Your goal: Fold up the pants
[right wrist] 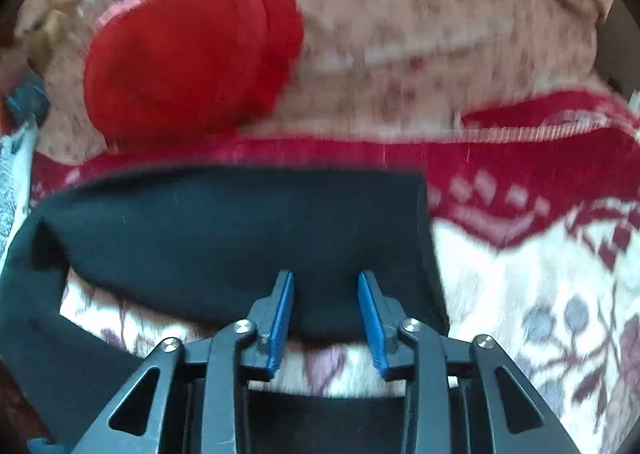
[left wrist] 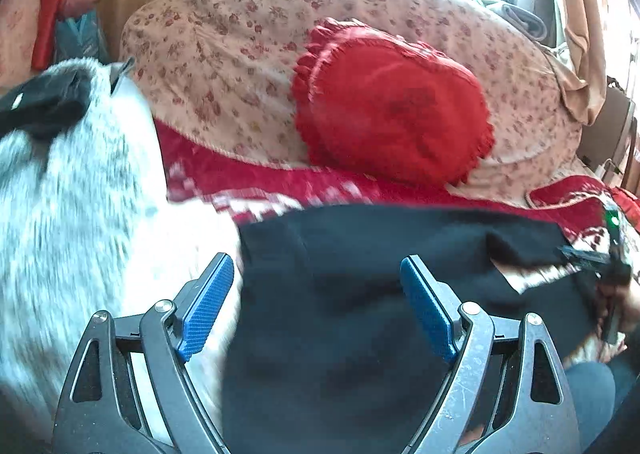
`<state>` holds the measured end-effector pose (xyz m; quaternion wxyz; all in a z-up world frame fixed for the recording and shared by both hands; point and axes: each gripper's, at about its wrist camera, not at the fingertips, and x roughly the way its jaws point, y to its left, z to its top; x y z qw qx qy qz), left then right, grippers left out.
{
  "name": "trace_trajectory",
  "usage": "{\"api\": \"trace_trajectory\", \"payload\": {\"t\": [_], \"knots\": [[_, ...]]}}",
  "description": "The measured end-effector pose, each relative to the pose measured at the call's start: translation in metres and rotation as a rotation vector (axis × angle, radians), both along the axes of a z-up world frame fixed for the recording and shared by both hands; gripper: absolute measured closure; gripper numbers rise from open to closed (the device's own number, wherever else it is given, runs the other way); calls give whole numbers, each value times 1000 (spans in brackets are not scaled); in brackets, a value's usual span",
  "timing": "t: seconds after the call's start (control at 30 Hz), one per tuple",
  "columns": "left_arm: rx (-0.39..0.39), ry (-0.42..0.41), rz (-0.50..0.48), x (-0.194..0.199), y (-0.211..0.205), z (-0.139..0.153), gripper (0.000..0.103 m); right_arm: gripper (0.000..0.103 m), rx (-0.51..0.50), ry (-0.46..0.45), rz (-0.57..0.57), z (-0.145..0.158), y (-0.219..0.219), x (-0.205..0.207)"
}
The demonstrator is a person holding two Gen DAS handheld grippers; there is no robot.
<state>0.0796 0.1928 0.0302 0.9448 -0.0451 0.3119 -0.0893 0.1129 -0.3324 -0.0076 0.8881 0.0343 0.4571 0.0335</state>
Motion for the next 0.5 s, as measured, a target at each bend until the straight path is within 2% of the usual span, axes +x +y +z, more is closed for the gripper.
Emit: {"api": "trace_trajectory", "payload": {"t": [0.1,0.17,0.2,0.27,0.37,0.43,0.5], "knots": [[13,29,-70,41,14,1,17,67,16,-14,-2,0,-4,-2],[-25,119,-119,72,27,-12,17,66,19,-20,2,0,-5,-1],[-27,138,-133,80,31,-18,17,66,19,-25,3,0,-6,-1],[7,174,-193,98,37,-35,18,66,15,-32,6,-2,-5,-3],[48,177,-217,107,42,-47,18,66,10,-39,9,-1,-3,-4],[32,216,-233,117,47,-56,18,66,12,-42,9,-1,-2,-6],[-36,264,-258,129,54,-65,21,66,12,-43,9,-1,-2,-7]]}}
